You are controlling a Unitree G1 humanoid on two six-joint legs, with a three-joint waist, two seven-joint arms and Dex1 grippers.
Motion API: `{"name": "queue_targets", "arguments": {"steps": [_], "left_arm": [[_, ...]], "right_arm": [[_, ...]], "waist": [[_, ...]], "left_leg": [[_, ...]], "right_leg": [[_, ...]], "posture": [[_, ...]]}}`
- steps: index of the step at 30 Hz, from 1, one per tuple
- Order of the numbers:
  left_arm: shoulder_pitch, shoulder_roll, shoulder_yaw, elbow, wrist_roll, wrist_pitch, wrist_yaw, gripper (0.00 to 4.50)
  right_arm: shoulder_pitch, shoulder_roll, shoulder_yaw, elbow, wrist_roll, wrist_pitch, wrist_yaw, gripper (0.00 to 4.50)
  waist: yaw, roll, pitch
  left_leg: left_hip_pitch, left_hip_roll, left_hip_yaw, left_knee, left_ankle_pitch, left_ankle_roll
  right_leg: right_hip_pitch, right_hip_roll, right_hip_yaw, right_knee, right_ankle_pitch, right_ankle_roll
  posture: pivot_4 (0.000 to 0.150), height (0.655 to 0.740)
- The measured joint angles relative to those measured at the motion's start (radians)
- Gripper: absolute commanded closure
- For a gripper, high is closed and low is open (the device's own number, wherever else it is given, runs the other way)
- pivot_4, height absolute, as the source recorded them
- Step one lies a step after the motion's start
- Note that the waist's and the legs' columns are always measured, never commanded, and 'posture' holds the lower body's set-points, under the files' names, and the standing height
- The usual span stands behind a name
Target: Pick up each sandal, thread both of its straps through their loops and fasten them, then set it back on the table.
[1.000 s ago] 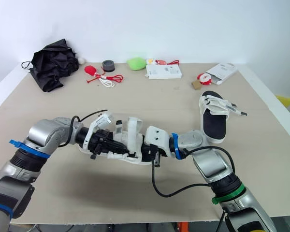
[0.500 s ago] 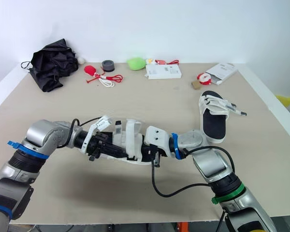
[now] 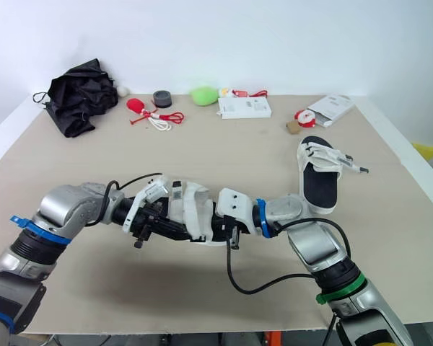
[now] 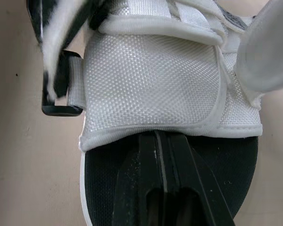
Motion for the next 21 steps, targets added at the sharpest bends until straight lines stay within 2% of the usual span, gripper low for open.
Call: {"name": "queue_targets", "arguments": {"steps": [6, 18, 21], "left_arm": [[0.01, -0.033, -0.012, 0.015, 0.075, -0.16, 0.023, 4.47], [-0.039, 0.032, -0.073, 0.051, 0.167, -0.32, -0.105, 4.47], [-0.047, 0.025, -0.071, 0.07, 0.167, -0.316, -0.113, 3.7]], "right_arm": [[0.001, -0.002, -0.006, 0.004, -0.014, 0.0, -0.002, 4.5], [0.007, 0.015, -0.002, 0.0, -0.015, 0.0, -0.004, 4.5], [0.006, 0.016, -0.002, 0.002, -0.016, 0.0, -0.005, 4.5]], "waist": [[0.006, 0.0, -0.001], [0.006, -0.001, -0.002], [0.006, -0.001, -0.002]], "left_leg": [[0.004, -0.002, 0.0, 0.003, 0.001, 0.001], [0.005, 0.0, 0.001, -0.002, 0.0, 0.001], [0.005, 0.0, 0.001, -0.002, 0.0, 0.001]], "right_leg": [[0.003, 0.0, 0.004, 0.0, -0.002, -0.004], [0.004, 0.004, 0.006, 0.0, -0.003, -0.004], [0.003, 0.004, 0.006, 0.0, -0.003, -0.006]], "posture": [[0.15, 0.74], [0.15, 0.74], [0.15, 0.74]]}}
